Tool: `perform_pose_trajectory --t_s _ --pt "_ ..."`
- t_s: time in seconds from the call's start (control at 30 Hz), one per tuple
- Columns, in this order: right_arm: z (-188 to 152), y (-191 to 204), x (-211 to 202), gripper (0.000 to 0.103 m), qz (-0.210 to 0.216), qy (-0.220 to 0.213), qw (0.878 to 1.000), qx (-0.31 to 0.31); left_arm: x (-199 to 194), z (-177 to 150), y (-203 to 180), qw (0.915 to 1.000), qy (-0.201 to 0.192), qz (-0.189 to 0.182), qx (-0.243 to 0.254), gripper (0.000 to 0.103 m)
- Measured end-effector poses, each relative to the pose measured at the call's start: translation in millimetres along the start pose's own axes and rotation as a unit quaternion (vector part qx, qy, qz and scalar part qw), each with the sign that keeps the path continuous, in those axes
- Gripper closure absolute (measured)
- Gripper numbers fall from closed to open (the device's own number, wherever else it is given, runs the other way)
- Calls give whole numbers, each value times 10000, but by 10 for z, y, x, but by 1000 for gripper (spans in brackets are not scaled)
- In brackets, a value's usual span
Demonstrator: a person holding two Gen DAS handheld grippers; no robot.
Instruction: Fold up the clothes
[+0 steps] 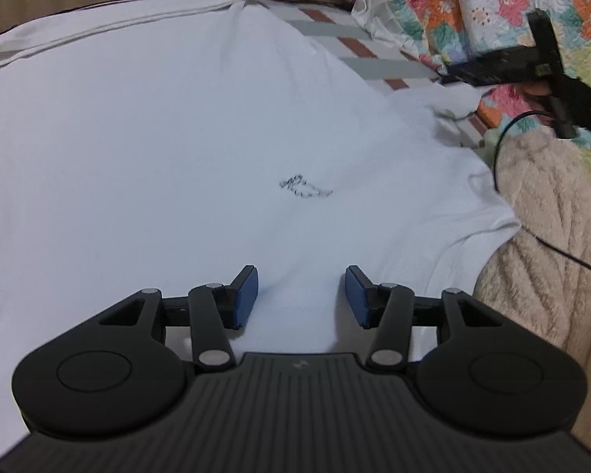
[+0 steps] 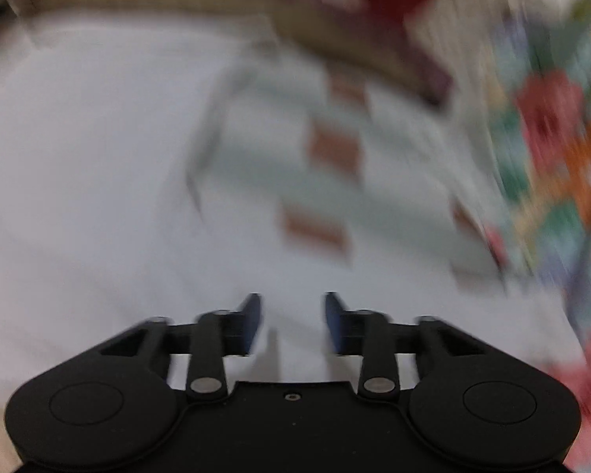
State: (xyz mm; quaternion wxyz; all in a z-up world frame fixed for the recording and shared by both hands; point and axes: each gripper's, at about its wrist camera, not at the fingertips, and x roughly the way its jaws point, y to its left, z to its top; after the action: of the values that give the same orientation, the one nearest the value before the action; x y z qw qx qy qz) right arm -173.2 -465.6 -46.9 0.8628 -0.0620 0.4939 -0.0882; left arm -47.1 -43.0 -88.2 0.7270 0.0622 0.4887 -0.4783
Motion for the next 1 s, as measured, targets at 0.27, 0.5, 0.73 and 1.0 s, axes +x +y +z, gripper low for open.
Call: perform_pose_trajectory --t_s 0.27,0.5,0.73,1.0 --pt "311 231 814 59 846 -257 9930 778 22 -23 -12 9999 -38 89 -92 55" --pt "343 317 1076 99 755 -287 9917 1000 30 -112 85 9992 -46 -64 -380 55" --pt "355 27 994 96 53 -391 9826 1816 26 -233 158 9978 -175 -130 -619 55" --pt "65 -253 718 63 902 -492 9734 2050 69 -224 165 9969 -211 -145 -744 55"
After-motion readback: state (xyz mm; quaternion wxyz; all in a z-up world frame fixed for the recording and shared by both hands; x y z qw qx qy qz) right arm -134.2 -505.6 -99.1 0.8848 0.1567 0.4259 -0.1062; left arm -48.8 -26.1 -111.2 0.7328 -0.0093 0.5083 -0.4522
